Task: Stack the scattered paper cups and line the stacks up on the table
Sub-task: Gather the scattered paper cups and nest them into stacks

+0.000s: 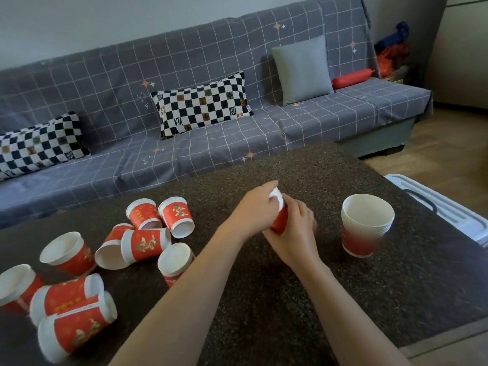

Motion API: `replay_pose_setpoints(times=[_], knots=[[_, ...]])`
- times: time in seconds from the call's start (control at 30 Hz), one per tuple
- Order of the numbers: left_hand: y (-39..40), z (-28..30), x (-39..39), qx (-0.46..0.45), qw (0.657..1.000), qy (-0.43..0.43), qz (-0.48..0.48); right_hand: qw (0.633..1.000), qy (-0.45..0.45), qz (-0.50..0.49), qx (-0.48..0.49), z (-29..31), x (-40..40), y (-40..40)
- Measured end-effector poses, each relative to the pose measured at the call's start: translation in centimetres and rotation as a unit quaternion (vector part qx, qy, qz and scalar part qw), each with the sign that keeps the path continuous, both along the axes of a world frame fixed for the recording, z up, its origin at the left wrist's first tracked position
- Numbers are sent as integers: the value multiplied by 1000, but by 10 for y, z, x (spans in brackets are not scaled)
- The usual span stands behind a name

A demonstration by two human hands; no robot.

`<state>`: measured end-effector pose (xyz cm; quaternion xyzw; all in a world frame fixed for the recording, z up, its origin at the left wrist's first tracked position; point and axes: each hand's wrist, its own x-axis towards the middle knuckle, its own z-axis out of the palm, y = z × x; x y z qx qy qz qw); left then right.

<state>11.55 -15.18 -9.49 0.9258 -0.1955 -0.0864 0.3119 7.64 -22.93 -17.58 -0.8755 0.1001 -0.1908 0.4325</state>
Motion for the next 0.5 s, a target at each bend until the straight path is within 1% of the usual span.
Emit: replay_pose_setpoints(times=[0.07,0.13,0.17,0.23,0.27,0.33,0.37,0.43,0.5], knots=[[-3,-2,-7,48,997,-51,-43,999,-11,-21,32,2,5,-2],[-9,-6,-9,113,991,-36,-65,995,4,-31,95,1,7,-5],[-11,-9,-9,130,989,-26,-71,990,22,-33,134,0,7,-5],[-10,-14,-8,128,987,-49,-84,986,48,-35,154,0,4,-3],[-7,-13,-8,117,987,-69,-87,989,47,-36,133,1,1,1],[1,-5,-9,94,987,-102,-82,997,12,-57,47,9,-9,16],[7,1,-10,83,987,-119,-74,996,-18,-82,-1,13,-15,26],[26,15,-9,55,986,-150,-45,984,-79,-133,-91,20,-23,49],[52,27,-3,36,986,-163,1,977,-105,-144,-119,27,-27,68]])
